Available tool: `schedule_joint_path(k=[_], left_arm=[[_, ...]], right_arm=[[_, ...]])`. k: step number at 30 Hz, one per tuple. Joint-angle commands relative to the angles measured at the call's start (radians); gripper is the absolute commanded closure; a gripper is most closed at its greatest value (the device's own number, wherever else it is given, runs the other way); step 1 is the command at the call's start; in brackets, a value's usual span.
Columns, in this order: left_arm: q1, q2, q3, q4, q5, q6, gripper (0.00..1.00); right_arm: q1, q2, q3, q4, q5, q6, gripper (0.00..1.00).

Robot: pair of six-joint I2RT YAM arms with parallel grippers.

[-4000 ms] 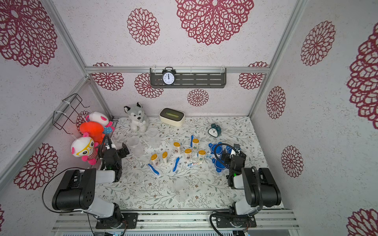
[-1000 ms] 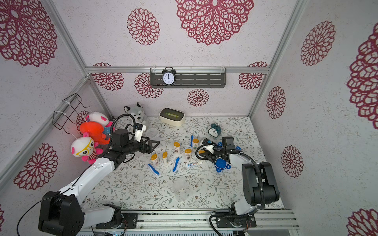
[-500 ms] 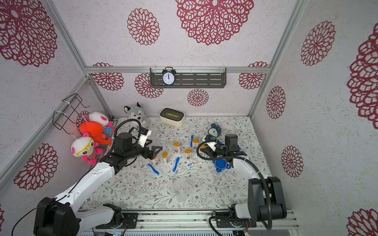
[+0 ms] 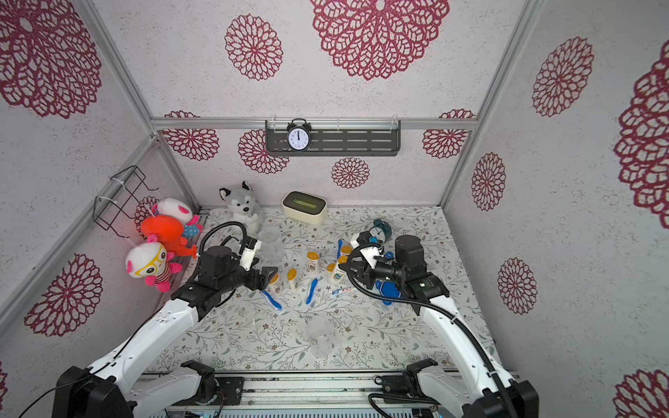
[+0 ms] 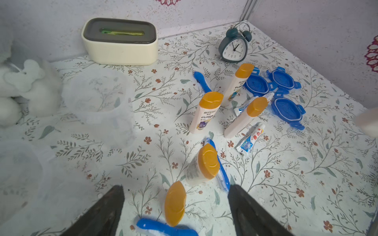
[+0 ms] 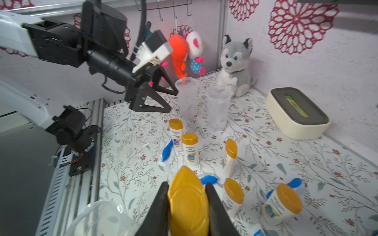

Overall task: Pack away toiletry kits
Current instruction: Pick up the toiletry item from the center of the board, then place the toiletry item into the container.

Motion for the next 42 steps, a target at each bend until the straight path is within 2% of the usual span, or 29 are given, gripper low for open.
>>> schedule_joint_path(k=[1, 5, 21, 28, 36, 42], left_arm=[[-0.006, -0.046, -0.052, 0.017, -0.03, -0.019, 0.15], [-0.006, -0.079, -0.127, 0.071, -0.079, -0.021, 0.07], [-0.006, -0.071, -0.145, 0.083, -0.045, -0.001, 0.08], [-0.008, -0.029, -0.116, 0.065, -0.017, 0.014, 0.09], [-0.009, -0.008, -0.103, 0.055, -0.014, 0.021, 0.1], [-0.01, 0.01, -0.09, 0.038, -0.001, 0.031, 0.13]], right_arm=[[0.052, -0.064, 0.041, -0.136, -0.046, -0.019, 0.88], [0.103, -0.086, 0.024, -0.169, -0.129, -0.047, 0.88], [0.322, 0.02, 0.001, -0.23, -0.112, -0.234, 0.89], [0.355, 0.024, -0.079, -0.154, -0.04, -0.286, 0.89], [0.379, 0.006, -0.2, -0.041, 0.008, -0.359, 0.85], [0.383, 0.038, -0.205, -0.034, 0.017, -0.375, 0.79]])
